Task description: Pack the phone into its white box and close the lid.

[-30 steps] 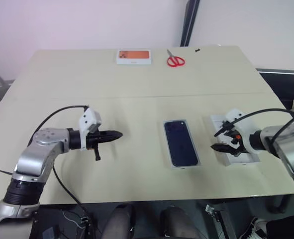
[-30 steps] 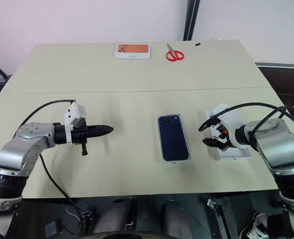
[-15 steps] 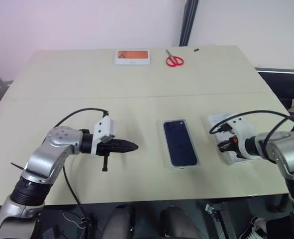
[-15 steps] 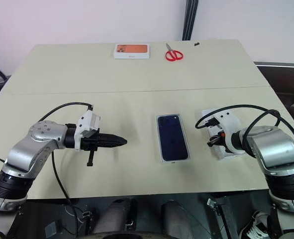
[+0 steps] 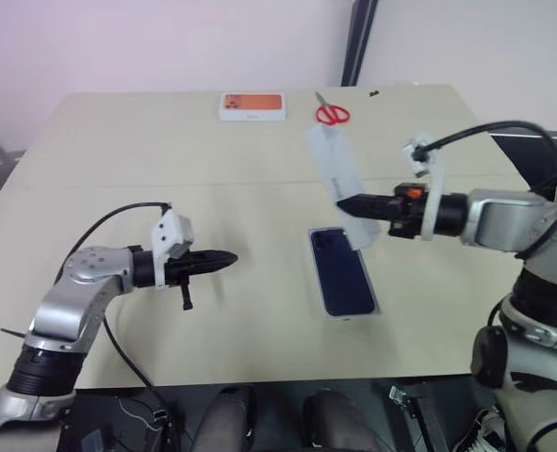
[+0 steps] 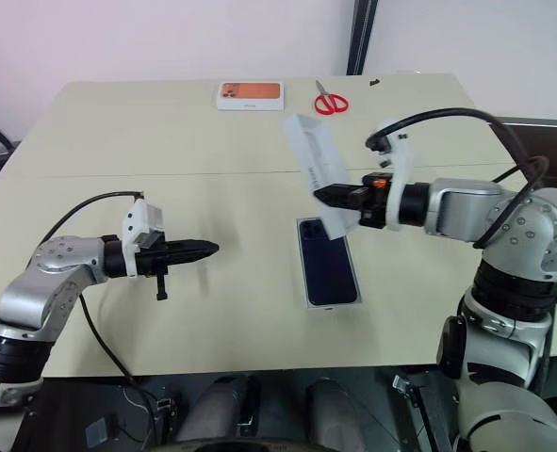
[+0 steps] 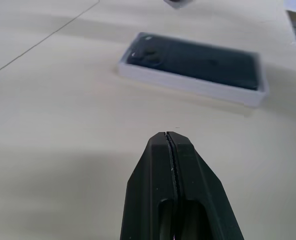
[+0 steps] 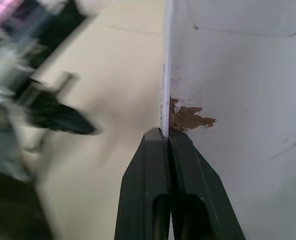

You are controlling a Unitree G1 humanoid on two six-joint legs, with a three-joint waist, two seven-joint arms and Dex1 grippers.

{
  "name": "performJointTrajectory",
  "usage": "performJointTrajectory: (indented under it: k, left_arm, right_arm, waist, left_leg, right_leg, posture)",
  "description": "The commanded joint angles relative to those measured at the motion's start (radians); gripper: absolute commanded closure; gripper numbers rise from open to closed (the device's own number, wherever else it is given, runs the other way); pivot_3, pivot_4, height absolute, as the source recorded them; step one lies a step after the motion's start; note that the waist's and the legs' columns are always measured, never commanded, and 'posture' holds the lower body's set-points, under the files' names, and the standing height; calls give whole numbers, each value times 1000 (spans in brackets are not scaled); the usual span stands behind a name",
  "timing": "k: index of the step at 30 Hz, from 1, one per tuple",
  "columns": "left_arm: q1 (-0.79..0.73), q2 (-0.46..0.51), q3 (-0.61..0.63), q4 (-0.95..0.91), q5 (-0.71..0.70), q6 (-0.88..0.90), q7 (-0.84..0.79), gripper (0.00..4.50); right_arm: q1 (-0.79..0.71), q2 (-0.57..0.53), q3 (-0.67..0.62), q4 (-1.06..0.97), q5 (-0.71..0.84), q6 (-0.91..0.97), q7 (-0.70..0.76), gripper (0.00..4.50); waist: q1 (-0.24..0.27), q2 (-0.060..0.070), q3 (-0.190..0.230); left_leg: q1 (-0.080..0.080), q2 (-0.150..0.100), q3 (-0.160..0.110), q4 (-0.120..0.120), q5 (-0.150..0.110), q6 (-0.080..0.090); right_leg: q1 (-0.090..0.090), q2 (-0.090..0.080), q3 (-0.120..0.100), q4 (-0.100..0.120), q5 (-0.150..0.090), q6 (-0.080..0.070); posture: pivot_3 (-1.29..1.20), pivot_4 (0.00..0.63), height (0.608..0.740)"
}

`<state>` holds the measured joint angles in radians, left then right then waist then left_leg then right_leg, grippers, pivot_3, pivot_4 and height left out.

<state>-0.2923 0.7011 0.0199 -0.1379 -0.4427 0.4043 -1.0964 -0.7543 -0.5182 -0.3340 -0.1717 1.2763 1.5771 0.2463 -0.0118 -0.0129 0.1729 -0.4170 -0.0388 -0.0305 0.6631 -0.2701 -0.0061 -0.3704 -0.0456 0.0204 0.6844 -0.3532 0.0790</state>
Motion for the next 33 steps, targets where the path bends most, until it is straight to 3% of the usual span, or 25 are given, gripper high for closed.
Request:
performJointTrajectory:
  k: [1,3,11,15,18,21,24,25,30,33]
  left_arm:
    - [-25,13,42,8,7,-29,23,4500]
    - [-31,13,45,10,8,-30,32,4500]
    - [-42,-6,12,-26,14,-19,63,4500]
    - [-86,-27,-26,-13,33,-14,69,4500]
    - [-124,-40,-67,1,51,-15,60,4500]
    - [-173,-64,-125,32,86,-29,46,4500]
    - [-226,-91,-185,76,127,-28,36,4500]
    - [-240,-102,-206,81,134,-26,29,4500]
    - [-271,-138,-275,83,168,-46,-4,4500]
    - [-352,-232,-366,155,244,-56,29,4500]
  right_arm:
    - [82,-49,183,27,623,-239,-397,4431]
    - [151,-10,250,-12,696,-326,-485,4431]
    - [358,220,310,-153,696,-526,-796,4431]
    - [401,204,280,-137,696,-521,-867,4431]
    - [381,167,241,-102,696,-493,-860,3575]
    - [351,127,223,-75,696,-465,-842,2075]
    - [302,13,237,-47,696,-407,-778,408]
    - [280,-37,246,-39,696,-388,-756,52]
    - [182,-247,307,-24,696,-338,-675,52]
    - [88,-361,304,-10,565,-296,-564,52]
  waist:
    - [-1,0,0]
    - [-7,0,0]
    - [-9,0,0]
    - [-2,0,0]
    - [-2,0,0]
    - [-5,0,0]
    - [-5,0,0]
    - [-5,0,0]
    - [-5,0,0]
    - [0,1,0]
  left_leg:
    - [-1,0,0,2,0,0]
    - [-3,0,0,2,1,1]
    - [-4,0,0,2,1,2]
    - [-5,0,0,2,1,2]
    - [-4,0,0,3,2,3]
    - [-4,0,0,2,2,3]
    - [-5,0,0,2,2,3]
    - [-5,0,0,2,2,3]
    - [-7,0,1,2,2,3]
    - [-8,0,0,2,2,3]
  right_leg:
    - [-1,0,-1,0,0,0]
    - [-1,-1,-1,0,0,1]
    - [-4,0,-1,2,1,2]
    - [-4,0,-1,1,2,3]
    - [-3,0,-1,1,2,3]
    - [-4,0,-1,1,2,3]
    - [-4,1,-1,1,2,3]
    - [-4,1,-1,1,2,3]
    - [-5,1,-1,0,2,3]
    - [-5,1,-1,0,2,3]
  posture:
    - [0,150,740]
    - [0,150,740]
    - [0,150,740]
    - [0,150,740]
    - [0,150,740]
    - [0,150,740]
    - [0,150,740]
    - [0,150,740]
    - [0,150,740]
    - [0,150,740]
